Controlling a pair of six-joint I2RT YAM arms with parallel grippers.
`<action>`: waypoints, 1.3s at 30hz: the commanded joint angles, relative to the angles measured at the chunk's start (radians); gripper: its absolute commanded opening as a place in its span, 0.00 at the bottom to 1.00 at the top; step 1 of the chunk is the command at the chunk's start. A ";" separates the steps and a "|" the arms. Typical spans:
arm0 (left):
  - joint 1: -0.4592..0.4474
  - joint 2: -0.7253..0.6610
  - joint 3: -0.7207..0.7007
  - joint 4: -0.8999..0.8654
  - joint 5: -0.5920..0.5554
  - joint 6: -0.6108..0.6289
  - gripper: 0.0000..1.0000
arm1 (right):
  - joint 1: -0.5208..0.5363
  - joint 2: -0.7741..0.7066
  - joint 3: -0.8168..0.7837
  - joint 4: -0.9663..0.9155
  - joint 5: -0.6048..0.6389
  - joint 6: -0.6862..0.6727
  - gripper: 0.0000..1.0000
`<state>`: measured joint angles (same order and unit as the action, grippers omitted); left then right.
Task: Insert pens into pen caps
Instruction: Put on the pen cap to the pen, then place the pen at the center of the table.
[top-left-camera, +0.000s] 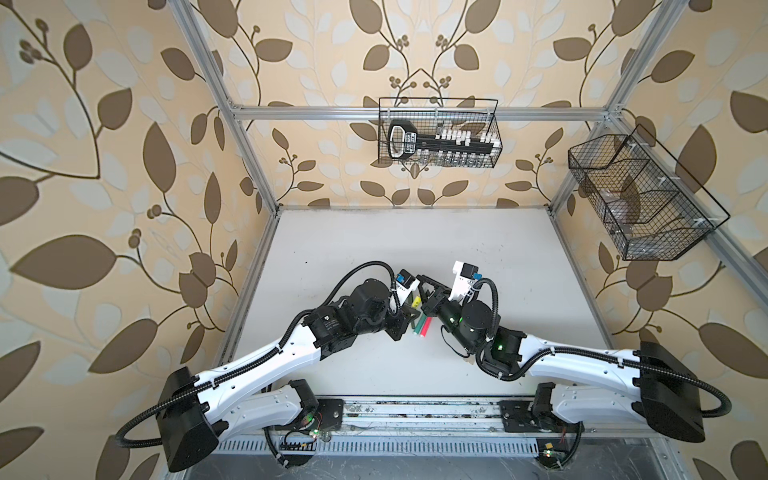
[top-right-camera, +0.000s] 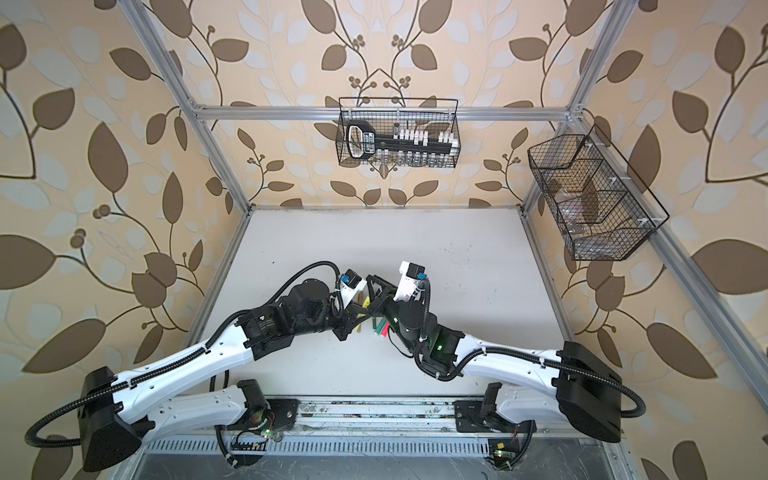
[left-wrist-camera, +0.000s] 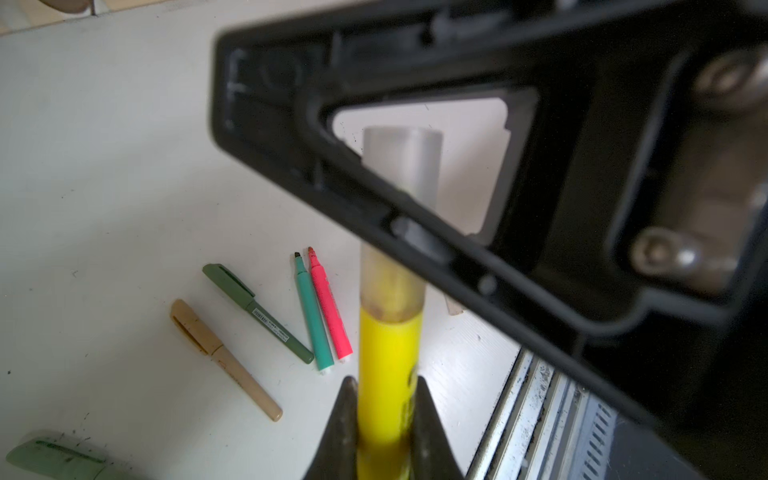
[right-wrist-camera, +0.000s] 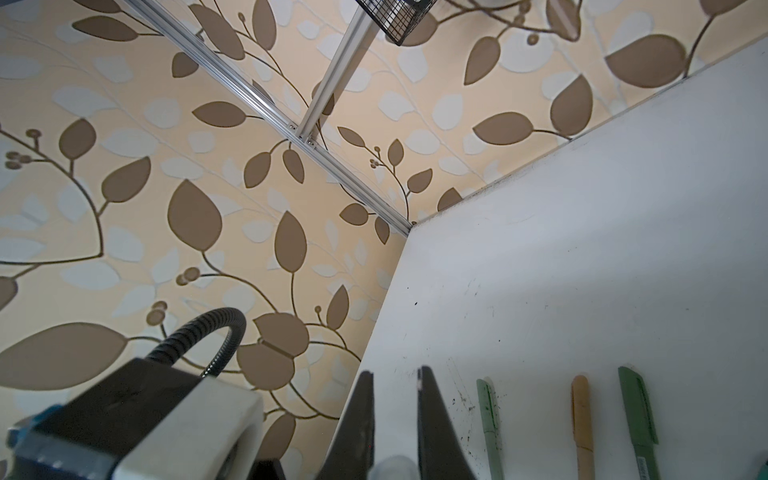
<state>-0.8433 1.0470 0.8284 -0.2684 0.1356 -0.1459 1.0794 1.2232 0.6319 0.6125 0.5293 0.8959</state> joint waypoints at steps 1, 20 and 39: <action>0.098 -0.007 0.138 0.325 -0.392 -0.106 0.00 | 0.085 -0.023 0.003 -0.196 -0.292 0.026 0.00; 0.127 0.242 -0.190 0.181 -0.458 -0.476 0.00 | -0.772 -0.404 -0.198 -0.708 -0.006 -0.188 0.71; 0.145 0.515 -0.097 0.167 -0.439 -0.567 0.24 | -0.837 -0.166 -0.187 -0.621 0.095 -0.215 0.77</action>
<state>-0.7052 1.5963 0.7532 -0.1154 -0.2806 -0.6891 0.2455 1.0832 0.4416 -0.0292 0.6174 0.6937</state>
